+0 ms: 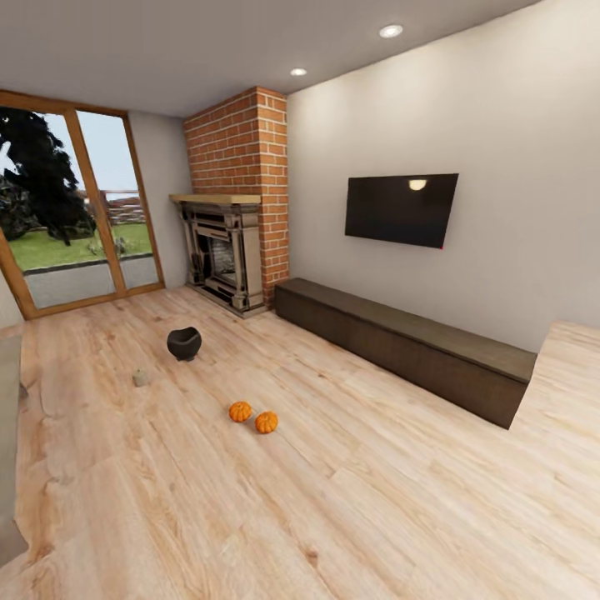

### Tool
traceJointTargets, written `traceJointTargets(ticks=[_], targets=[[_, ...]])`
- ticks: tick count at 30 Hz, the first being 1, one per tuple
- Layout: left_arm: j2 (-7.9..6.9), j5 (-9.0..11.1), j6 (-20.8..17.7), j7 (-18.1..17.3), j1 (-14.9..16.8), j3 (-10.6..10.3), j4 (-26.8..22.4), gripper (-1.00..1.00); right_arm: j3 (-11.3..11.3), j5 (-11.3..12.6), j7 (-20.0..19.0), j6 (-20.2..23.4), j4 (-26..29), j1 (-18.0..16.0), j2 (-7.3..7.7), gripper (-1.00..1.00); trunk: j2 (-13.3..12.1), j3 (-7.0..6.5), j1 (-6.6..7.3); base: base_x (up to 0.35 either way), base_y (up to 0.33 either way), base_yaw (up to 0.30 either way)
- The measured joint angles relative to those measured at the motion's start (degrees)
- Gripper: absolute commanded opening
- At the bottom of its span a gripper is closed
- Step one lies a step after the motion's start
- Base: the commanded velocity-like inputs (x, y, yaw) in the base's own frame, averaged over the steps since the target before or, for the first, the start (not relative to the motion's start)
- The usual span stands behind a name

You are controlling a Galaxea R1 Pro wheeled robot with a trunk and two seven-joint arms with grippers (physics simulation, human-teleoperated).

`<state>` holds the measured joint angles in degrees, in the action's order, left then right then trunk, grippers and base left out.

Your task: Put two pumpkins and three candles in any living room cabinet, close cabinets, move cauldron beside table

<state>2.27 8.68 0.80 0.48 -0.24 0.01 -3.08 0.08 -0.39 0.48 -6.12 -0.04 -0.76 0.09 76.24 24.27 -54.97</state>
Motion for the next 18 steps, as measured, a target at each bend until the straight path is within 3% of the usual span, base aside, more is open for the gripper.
traceJointTargets(ticks=[7, 18], targets=[[0.22, -0.07, 0.0, 0.0, 0.0, -0.03, 0.0, 1.0, 0.0, -0.04, 0.0, -0.07, 0.0, 0.0, 0.0, 1.0, 0.0, 0.0, 0.0, 0.273, -0.199, -0.013], [0.26, -0.12, 0.01, 0.0, 0.0, -0.13, -0.09, 1.0, 0.02, -0.09, -0.23, -0.05, 0.01, 0.01, 0.0, 1.0, 0.0, 0.18, 0.0, 0.273, -0.199, -0.228]])
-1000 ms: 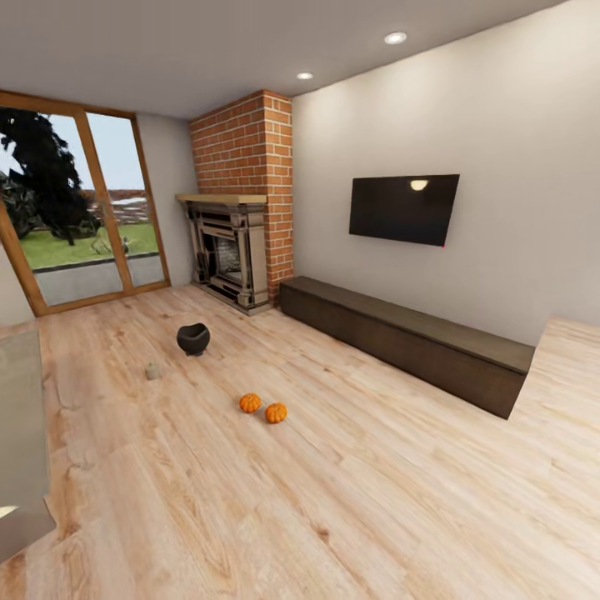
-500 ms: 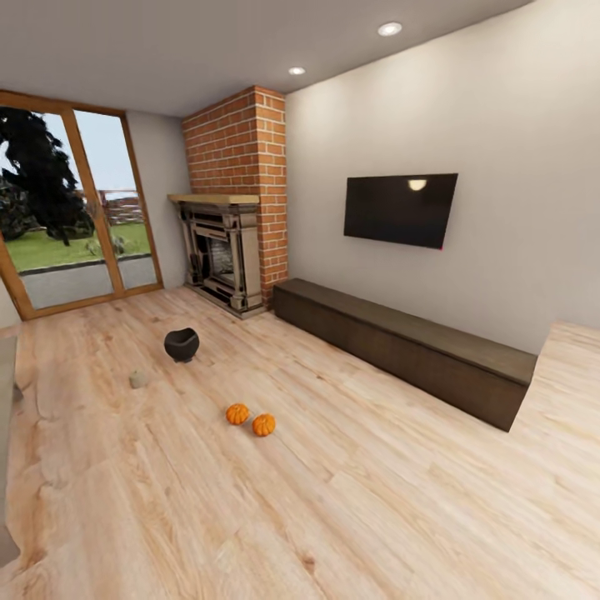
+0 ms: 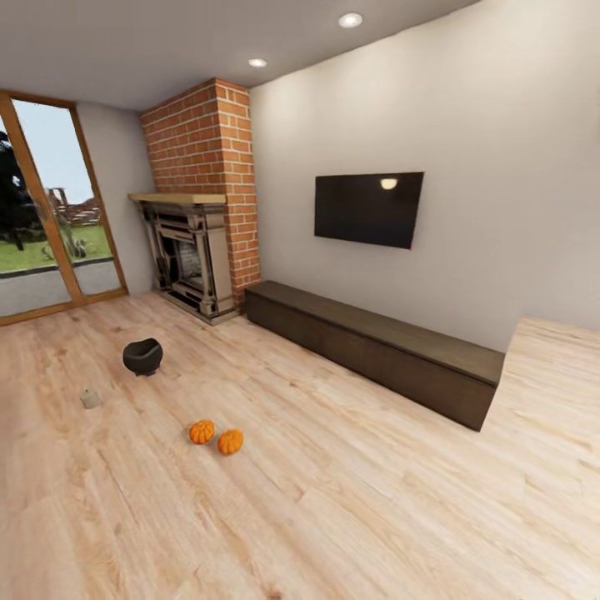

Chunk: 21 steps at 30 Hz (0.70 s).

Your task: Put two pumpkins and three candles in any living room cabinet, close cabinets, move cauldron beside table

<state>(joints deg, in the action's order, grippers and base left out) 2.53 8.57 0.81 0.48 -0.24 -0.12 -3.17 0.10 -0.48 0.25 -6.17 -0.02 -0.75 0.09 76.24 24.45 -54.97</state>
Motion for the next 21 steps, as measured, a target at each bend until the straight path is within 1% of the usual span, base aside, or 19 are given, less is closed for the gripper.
traceJointTargets(ticks=[8, 14, 21], targets=[[0.01, 0.0, 0.07, 0.0, 0.0, 0.0, -0.04, 1.0, -0.02, 0.09, -0.21, -0.03, -0.01, -0.01, 0.01, 1.0, 0.0, 0.09, 0.0, 0.273, -0.199, -0.073], [0.01, 0.0, 0.07, 0.0, 0.0, -0.01, -0.32, 1.0, -0.02, 0.14, -0.46, -0.05, 0.0, 0.0, 0.0, 1.0, 0.0, 0.09, 0.0, 0.286, -0.17, -0.251], [0.01, 0.0, 0.07, 0.0, 0.0, 0.0, -0.35, 1.0, -0.01, 0.15, -0.48, -0.05, 0.01, 0.0, 0.0, 1.0, 0.0, 0.09, 0.01, 0.333, -0.031, -0.286]])
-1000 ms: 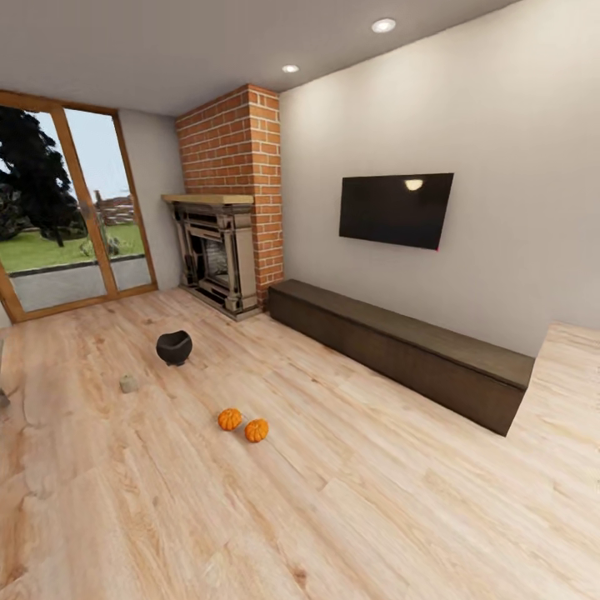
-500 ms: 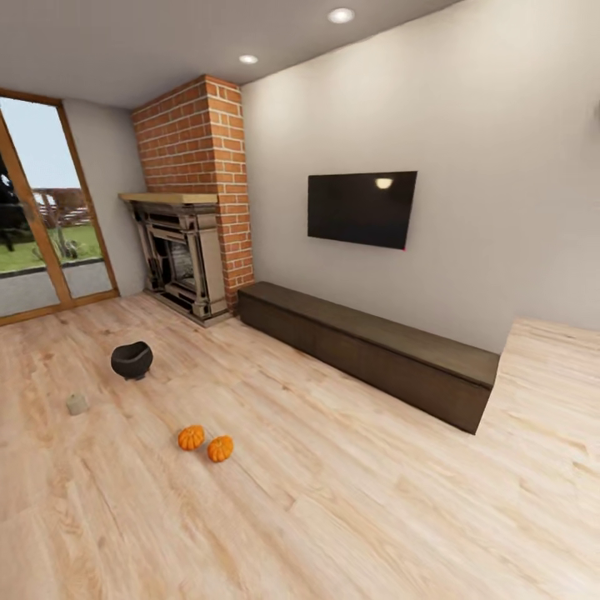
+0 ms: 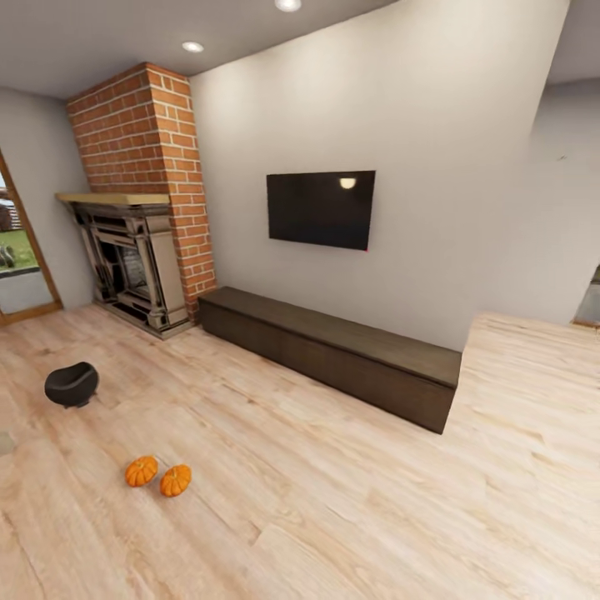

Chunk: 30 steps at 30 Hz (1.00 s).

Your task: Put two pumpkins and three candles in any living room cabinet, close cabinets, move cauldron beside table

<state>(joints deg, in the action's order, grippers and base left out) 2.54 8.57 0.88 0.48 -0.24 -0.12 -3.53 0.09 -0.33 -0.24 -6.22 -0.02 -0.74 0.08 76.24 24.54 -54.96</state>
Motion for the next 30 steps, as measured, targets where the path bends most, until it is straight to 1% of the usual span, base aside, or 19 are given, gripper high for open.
traceJointTargets(ticks=[9, 17, 30], targets=[[0.0, 0.0, 0.0, 0.0, 0.0, 0.0, 0.0, 1.0, 0.0, -0.01, 0.0, 0.04, 0.0, 0.0, 0.0, 1.0, 0.0, 0.0, 0.0, 0.343, -0.002, -0.288], [0.0, 0.0, 0.0, 0.0, 0.0, 0.0, -0.08, 1.0, 0.0, -0.07, 0.0, 0.01, 0.0, 0.0, 0.0, 1.0, 0.0, 0.0, 0.0, 0.343, 0.0, -0.165], [0.0, 0.0, 0.0, 0.0, 0.0, 0.0, -0.09, 1.0, 0.08, -0.25, 0.0, 0.0, 0.0, 0.0, 0.0, 1.0, 0.0, 0.0, 0.0, 0.343, 0.014, -0.283]])
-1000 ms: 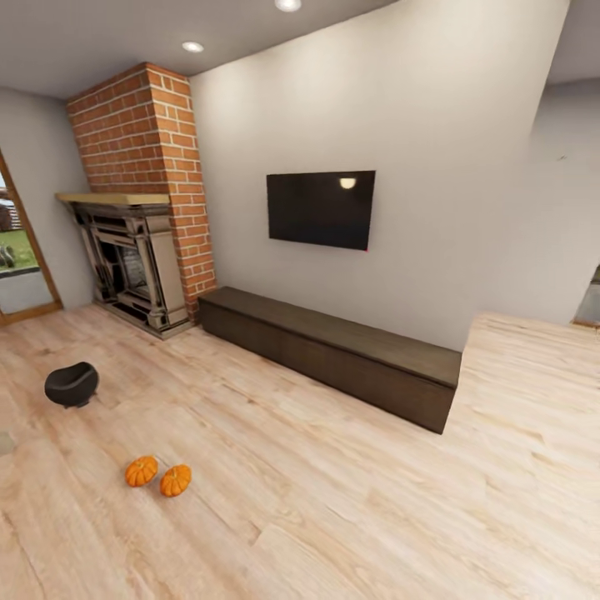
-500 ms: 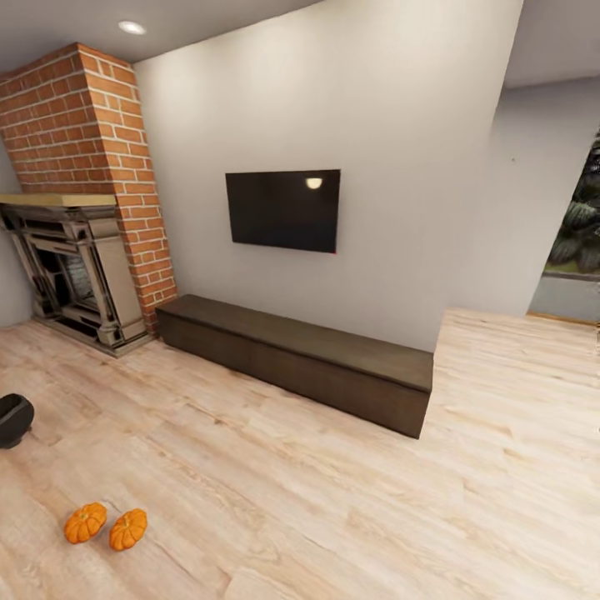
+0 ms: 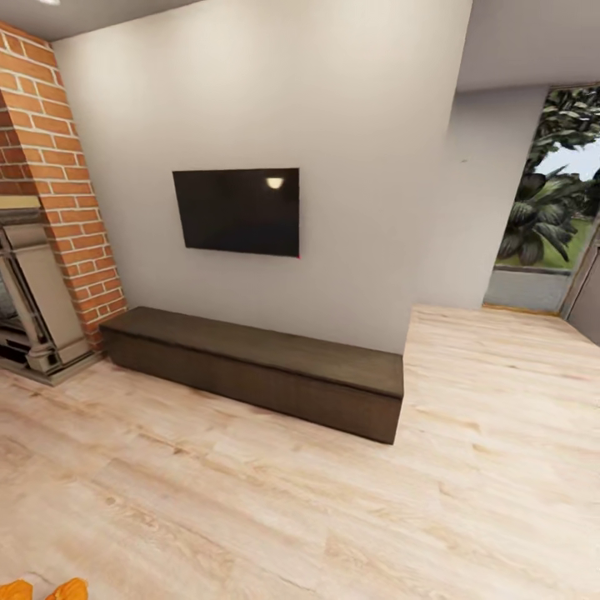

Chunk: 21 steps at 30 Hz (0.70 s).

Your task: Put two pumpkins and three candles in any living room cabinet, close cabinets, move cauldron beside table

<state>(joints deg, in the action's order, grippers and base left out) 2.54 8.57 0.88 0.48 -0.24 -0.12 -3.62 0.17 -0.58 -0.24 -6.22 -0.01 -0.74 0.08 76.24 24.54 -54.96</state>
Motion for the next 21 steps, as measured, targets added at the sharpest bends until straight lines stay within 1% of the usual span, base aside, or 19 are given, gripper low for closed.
traceJointTargets(ticks=[21], targets=[[0.0, 0.0, 0.0, -0.02, 0.0, 0.0, -0.42, 1.0, 0.0, -0.06, -0.08, 0.0, 0.0, 0.0, 0.0, 1.0, 0.0, 0.0, 0.0, 0.343, 0.002, -0.291]])
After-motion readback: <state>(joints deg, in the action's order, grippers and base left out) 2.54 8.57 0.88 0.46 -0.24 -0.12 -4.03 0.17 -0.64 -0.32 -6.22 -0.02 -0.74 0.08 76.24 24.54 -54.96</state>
